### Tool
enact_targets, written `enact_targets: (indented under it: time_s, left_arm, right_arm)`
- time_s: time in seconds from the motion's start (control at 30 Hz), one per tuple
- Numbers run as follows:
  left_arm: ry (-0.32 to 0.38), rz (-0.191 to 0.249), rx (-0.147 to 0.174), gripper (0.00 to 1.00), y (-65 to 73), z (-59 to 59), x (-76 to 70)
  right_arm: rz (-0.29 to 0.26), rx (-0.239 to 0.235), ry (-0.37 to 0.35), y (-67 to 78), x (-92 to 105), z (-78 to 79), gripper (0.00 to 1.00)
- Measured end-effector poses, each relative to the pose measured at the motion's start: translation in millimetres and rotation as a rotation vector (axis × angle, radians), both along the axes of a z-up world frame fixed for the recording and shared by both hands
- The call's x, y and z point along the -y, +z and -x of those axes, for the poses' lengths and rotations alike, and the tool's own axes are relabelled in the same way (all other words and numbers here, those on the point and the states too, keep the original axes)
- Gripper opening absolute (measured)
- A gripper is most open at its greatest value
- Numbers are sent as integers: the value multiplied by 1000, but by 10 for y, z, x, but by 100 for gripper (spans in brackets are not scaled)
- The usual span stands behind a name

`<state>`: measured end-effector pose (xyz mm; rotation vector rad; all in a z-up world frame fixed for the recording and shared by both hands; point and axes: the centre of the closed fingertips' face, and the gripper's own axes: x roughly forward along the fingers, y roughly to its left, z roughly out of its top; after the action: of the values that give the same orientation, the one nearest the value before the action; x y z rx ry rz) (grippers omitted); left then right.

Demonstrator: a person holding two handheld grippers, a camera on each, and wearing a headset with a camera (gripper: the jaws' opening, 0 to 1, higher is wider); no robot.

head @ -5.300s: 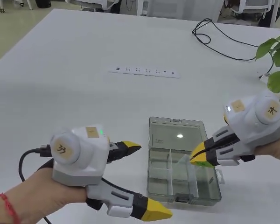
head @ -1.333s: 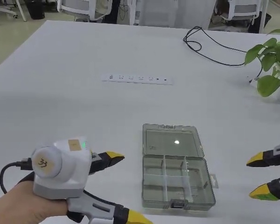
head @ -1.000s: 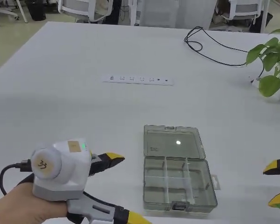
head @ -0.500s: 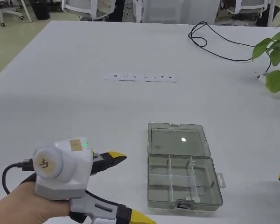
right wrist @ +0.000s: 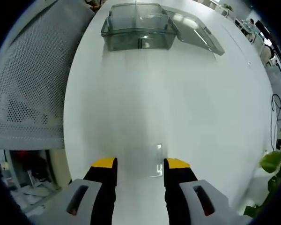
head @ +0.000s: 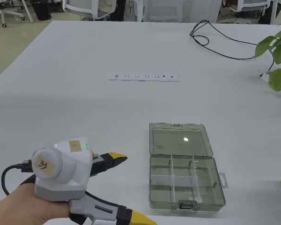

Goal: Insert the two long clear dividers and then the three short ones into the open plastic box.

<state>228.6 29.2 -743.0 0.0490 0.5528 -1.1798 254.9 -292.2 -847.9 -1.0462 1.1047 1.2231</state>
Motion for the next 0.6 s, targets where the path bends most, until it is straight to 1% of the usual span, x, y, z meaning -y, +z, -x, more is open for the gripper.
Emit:
enact_targets:
  time_s: [0.1,0.2,0.5,0.6]
  left_arm:
    - [-3,-3,0,100,-11,5,-4]
    - [-3,-3,0,100,-17,4,-10]
    - [-6,-2,4,100,-6,2,-5]
    - [-7,-3,4,100,-7,0,-6]
  right_arm:
    - [3,0,-3,-1,2,-3,38]
    - [-1,1,-11,0,2,-9,33]
    - [14,7,-9,3,3,-2,33]
    - [11,10,-12,7,-6,9,33]
